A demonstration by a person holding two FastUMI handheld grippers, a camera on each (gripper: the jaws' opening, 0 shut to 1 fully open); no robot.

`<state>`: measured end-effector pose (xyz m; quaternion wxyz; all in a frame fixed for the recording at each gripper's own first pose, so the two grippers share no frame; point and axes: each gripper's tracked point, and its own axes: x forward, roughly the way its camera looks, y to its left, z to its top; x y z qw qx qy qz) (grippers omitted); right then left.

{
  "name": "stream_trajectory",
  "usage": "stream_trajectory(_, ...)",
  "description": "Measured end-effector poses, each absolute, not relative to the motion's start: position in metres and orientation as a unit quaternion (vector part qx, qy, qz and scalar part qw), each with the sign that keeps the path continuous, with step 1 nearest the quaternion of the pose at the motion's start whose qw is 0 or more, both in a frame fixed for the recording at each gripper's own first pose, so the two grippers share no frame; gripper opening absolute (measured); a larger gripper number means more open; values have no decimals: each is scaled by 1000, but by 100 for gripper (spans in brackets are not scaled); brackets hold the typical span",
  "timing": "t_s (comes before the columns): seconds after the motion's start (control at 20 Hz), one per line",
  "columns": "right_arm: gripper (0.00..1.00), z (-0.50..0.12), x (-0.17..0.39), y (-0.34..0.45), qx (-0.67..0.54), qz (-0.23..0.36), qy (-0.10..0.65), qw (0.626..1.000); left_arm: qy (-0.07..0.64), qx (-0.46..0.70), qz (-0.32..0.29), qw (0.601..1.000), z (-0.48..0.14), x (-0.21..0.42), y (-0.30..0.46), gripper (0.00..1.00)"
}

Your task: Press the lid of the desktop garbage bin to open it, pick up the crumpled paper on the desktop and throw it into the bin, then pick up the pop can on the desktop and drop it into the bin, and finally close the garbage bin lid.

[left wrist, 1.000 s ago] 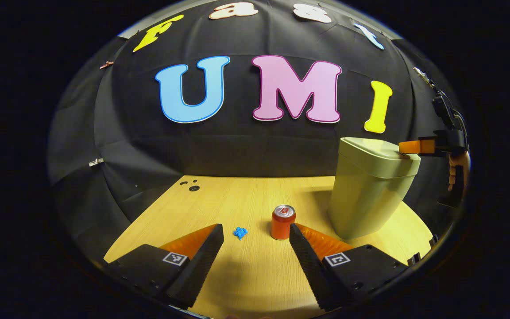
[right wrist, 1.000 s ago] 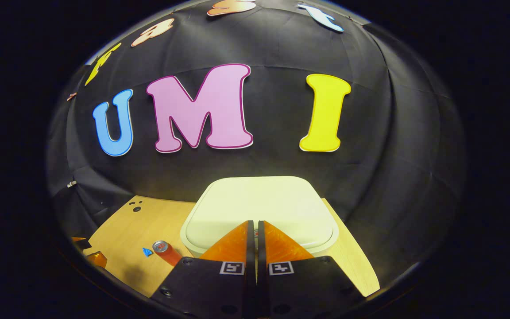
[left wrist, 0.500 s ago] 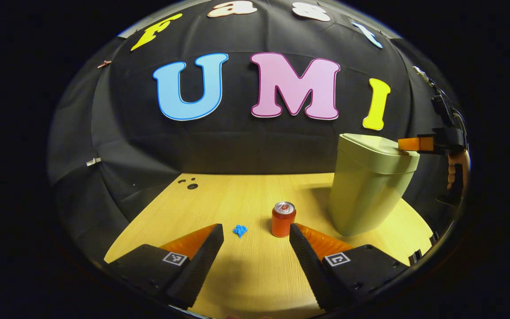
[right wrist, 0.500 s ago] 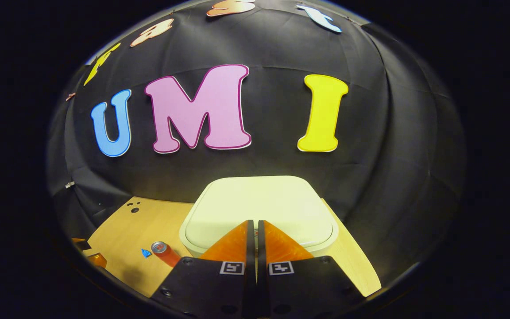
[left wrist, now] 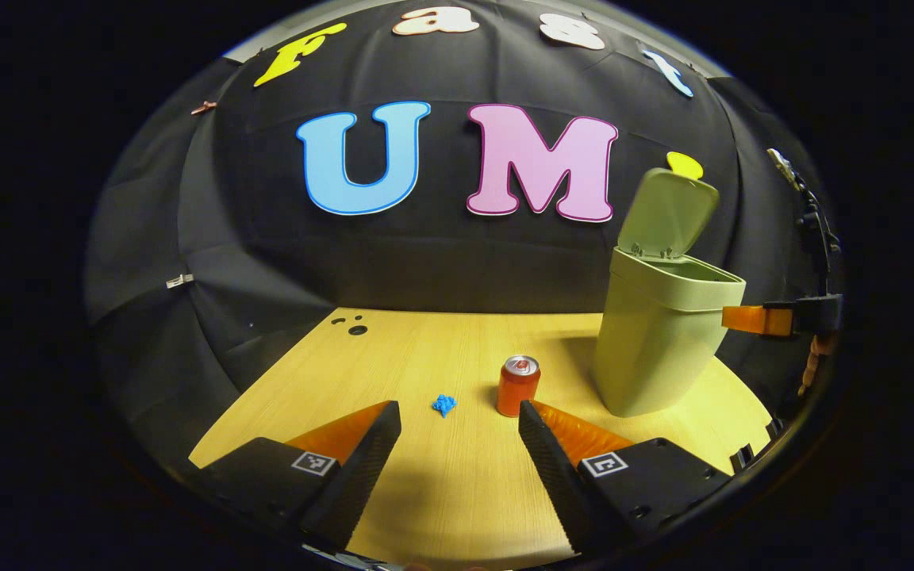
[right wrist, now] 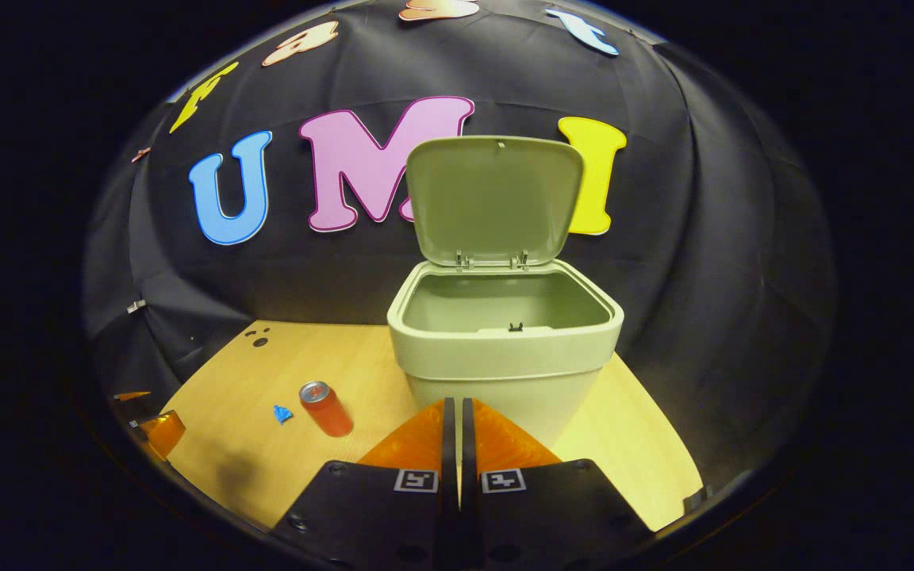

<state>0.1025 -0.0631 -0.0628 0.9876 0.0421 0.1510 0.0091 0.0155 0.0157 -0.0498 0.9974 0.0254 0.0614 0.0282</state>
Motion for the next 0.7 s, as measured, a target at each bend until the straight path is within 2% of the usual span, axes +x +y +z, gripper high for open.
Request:
stream_trajectory(0.3, 5, -58, 93, -60, 29, 14, 135, 990, 67, 23, 32, 997, -63, 4, 38, 96)
stream_trajectory(0.55, 5, -53, 88, -61, 22, 15, 127, 992, 67, 22, 31, 997, -64, 22, 57, 96)
stream_trajectory(0.7, 9, -53, 88, -61, 21, 25, 125, 992, 70, 18, 26, 997, -67, 41, 63, 96)
